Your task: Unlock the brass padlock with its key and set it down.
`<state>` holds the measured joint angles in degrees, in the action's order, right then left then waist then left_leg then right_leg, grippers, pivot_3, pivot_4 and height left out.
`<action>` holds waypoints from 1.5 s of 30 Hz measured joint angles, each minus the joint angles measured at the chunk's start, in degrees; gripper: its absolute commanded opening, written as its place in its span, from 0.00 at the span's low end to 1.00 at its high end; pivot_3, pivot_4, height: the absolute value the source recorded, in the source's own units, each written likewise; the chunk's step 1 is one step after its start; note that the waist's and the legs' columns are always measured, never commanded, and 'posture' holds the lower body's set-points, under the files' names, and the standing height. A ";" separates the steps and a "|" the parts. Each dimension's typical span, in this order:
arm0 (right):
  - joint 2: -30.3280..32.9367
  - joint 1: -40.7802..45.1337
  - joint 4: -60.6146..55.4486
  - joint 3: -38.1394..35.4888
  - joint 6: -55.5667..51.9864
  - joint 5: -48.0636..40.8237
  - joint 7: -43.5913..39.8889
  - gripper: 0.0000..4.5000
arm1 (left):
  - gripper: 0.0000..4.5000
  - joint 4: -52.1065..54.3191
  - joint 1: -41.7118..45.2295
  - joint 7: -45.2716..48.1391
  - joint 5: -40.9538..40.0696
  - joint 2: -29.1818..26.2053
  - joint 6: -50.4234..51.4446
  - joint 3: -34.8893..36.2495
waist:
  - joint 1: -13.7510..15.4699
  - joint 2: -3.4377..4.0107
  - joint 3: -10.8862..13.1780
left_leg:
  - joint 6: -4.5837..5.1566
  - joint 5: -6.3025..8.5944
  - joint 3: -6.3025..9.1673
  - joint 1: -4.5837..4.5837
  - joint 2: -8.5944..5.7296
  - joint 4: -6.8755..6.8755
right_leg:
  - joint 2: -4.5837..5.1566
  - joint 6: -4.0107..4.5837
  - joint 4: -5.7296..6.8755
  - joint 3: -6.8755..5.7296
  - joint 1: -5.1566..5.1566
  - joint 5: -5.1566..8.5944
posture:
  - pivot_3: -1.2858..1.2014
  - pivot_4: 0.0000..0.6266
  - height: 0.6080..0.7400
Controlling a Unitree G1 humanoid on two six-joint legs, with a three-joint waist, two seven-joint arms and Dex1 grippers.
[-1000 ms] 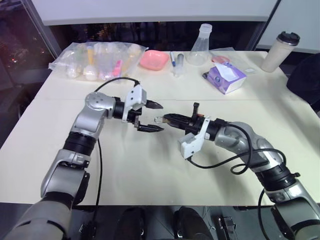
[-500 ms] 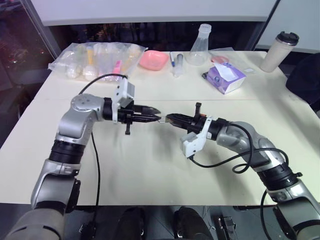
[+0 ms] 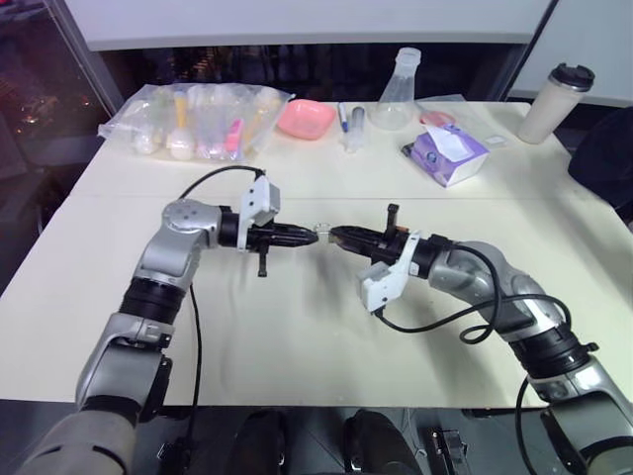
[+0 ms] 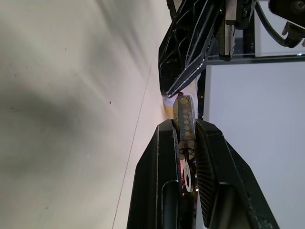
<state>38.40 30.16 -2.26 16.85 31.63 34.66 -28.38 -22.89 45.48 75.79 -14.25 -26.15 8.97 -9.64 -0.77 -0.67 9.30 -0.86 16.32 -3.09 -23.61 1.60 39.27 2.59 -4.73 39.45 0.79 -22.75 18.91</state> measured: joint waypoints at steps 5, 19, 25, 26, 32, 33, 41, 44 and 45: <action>-0.01 -0.34 -0.36 0.00 -0.13 -0.13 -0.38 0.00 | 0.00 -2.14 0.79 -0.42 0.58 0.69 -1.79 -0.05 | -0.02 0.00 0.00 | 0.00 0.00 0.00 0.00 0.00 0.00 | 0.00 0.00 0.00 0.00 0.00 0.00 | 0.52 0.24 0.81; -4.66 4.38 14.36 3.72 2.62 3.74 5.67 0.00 | 0.00 2.74 -4.68 5.84 0.86 -11.83 2.98 0.88 | -0.03 0.00 0.00 | 0.00 0.00 -0.05 0.05 0.02 -0.03 | -0.03 0.01 0.04 0.04 -0.01 0.00 | 0.52 0.24 0.81; -6.95 9.52 27.46 8.94 6.34 8.35 11.15 0.17 | 0.00 9.20 -7.08 3.45 -1.67 -12.69 7.86 3.55 | -0.32 0.00 0.00 | -0.01 0.00 -0.07 0.05 0.02 -0.03 | 0.00 0.01 0.05 0.06 -0.02 0.00 | 0.52 0.24 0.81; -7.05 9.90 28.90 9.19 6.42 8.68 11.66 0.21 | 0.00 10.01 -7.42 3.08 -1.97 -12.70 8.31 3.72 | -0.36 0.00 0.00 | -0.01 -0.01 -0.07 0.05 0.03 -0.03 | -0.01 0.01 0.05 0.06 -0.03 0.00 | 0.52 0.24 0.81; -7.79 11.82 34.76 10.88 7.83 10.07 15.19 0.84 | 0.00 16.67 -10.60 0.64 -4.03 -13.61 12.15 4.82 | -0.42 0.00 0.00 | -0.02 -0.01 -0.09 0.06 0.04 -0.04 | 0.00 0.01 0.11 0.08 -0.05 0.00 | 0.52 0.24 0.81; -7.71 12.14 34.65 10.85 8.09 10.06 15.44 0.96 | 0.00 17.59 -11.22 0.52 -4.36 -13.87 12.86 4.81 | -0.43 0.00 0.00 | -0.03 -0.01 -0.09 0.09 0.04 -0.04 | -0.01 0.01 0.12 0.08 -0.03 0.00 | 0.52 0.24 0.81; 3.31 0.01 15.36 7.40 7.19 0.98 5.17 0.98 | 0.00 20.72 -12.51 0.52 -6.49 -16.08 15.37 5.00 | 0.69 0.00 0.00 | 0.05 0.03 0.06 0.04 -0.07 -0.04 | 0.09 0.00 0.06 0.08 0.06 0.01 | 0.52 0.24 0.81; 7.20 -5.24 5.50 4.77 2.27 -6.49 -2.82 0.98 | 0.00 20.77 -12.86 0.70 -6.54 -16.85 15.39 5.27 | -0.01 -0.01 0.01 | 0.32 0.19 0.06 0.12 -0.05 -0.03 | 0.07 0.00 -0.05 0.08 0.18 0.00 | 0.52 0.24 0.81; 7.36 -5.77 2.79 4.22 -0.31 -9.35 -5.17 0.98 | 0.00 20.80 -12.76 0.68 -6.56 -16.69 15.35 5.23 | -0.39 -0.01 0.01 | 0.34 0.19 0.03 0.20 -0.02 -0.03 | 0.05 0.00 0.02 0.11 0.20 0.00 | 0.52 0.24 0.81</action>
<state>45.76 24.39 0.53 21.06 31.32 25.32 -33.55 -2.09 32.72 76.47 -20.81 -42.83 24.33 -4.42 -1.16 -0.68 9.31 -0.52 16.51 -3.05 -23.41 1.58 39.24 2.64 -4.73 39.47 0.90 -22.55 18.91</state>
